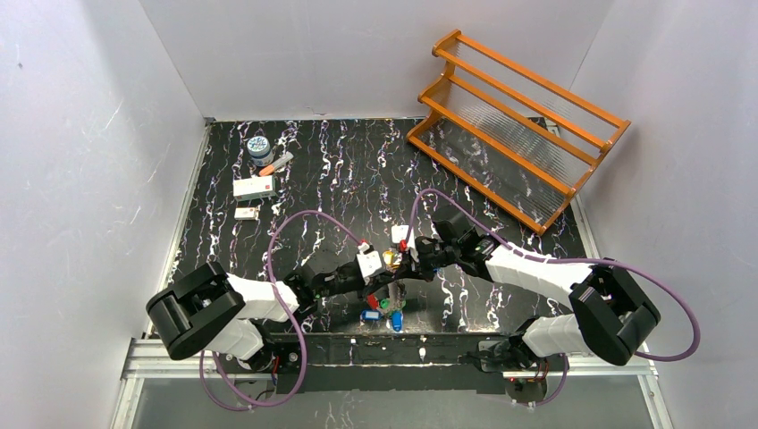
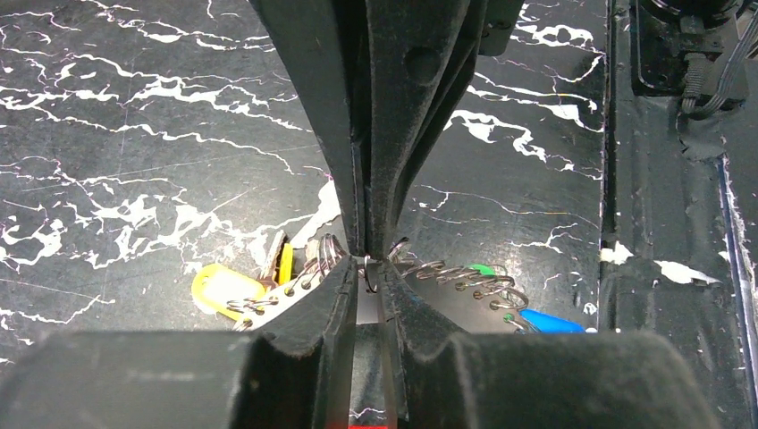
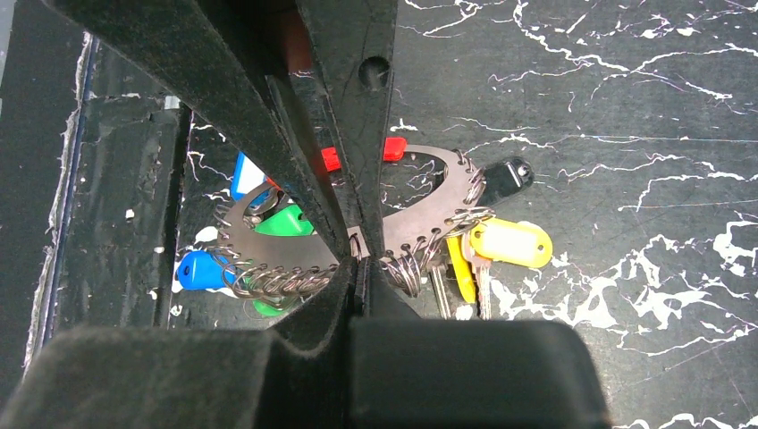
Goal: Put the keys on the keyring
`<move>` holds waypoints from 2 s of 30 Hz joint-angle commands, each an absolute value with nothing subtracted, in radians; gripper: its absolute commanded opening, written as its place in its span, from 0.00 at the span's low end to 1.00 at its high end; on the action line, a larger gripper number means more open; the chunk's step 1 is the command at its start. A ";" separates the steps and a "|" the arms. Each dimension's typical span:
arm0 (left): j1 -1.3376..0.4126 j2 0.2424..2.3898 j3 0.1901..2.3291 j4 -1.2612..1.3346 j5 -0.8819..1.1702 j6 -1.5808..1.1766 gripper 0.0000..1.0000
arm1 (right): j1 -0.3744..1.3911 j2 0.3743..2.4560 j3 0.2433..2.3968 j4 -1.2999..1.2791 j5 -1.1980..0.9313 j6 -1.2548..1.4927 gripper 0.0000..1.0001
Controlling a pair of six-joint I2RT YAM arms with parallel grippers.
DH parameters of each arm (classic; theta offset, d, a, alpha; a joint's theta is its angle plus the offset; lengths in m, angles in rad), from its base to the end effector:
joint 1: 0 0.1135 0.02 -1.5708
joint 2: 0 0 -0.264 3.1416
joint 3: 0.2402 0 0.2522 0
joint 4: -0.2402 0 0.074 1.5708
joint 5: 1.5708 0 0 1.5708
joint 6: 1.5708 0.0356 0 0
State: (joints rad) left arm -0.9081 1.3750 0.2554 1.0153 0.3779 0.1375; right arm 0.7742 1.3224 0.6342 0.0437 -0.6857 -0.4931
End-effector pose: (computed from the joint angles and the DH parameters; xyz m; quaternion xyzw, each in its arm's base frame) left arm 0.1348 -0.1941 0.1670 0.4733 0.5695 -0.3764 0.5567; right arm 0.1727 0.2004 0.1991 -0.6199 0.5901 0.3567 0.3745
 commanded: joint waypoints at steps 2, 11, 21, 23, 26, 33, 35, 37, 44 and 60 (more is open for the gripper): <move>-0.917 1.370 0.285 0.987 0.336 0.153 0.13 | 0.781 1.317 0.684 0.052 -0.722 -0.487 0.01; -0.920 1.363 0.293 0.945 0.330 0.169 0.00 | 0.782 1.313 0.686 0.058 -0.704 -0.497 0.01; -0.921 1.275 0.250 0.946 0.273 0.130 0.00 | 0.766 1.260 0.598 0.238 -0.662 -0.456 0.37; -0.921 1.252 0.239 0.948 0.262 0.121 0.00 | 0.754 1.252 0.582 0.276 -0.691 -0.436 0.37; -0.920 1.220 0.220 0.964 0.254 0.111 0.00 | 0.734 1.239 0.548 0.346 -0.741 -0.403 0.37; -0.920 1.161 0.166 1.049 0.270 0.113 0.00 | 0.681 1.190 0.440 0.540 -0.850 -0.333 0.34; -0.920 1.152 0.154 1.077 0.291 0.113 0.00 | 0.676 1.183 0.428 0.558 -0.872 -0.333 0.34; -0.921 1.148 0.148 1.100 0.314 0.114 0.00 | 0.676 1.181 0.425 0.569 -0.906 -0.342 0.34; -0.921 1.157 0.135 1.166 0.359 0.110 0.00 | 0.675 1.194 0.419 0.624 -0.995 -0.351 0.34; -0.921 1.166 0.132 1.177 0.366 0.107 0.00 | 0.676 1.290 0.446 0.645 -1.048 -0.362 0.33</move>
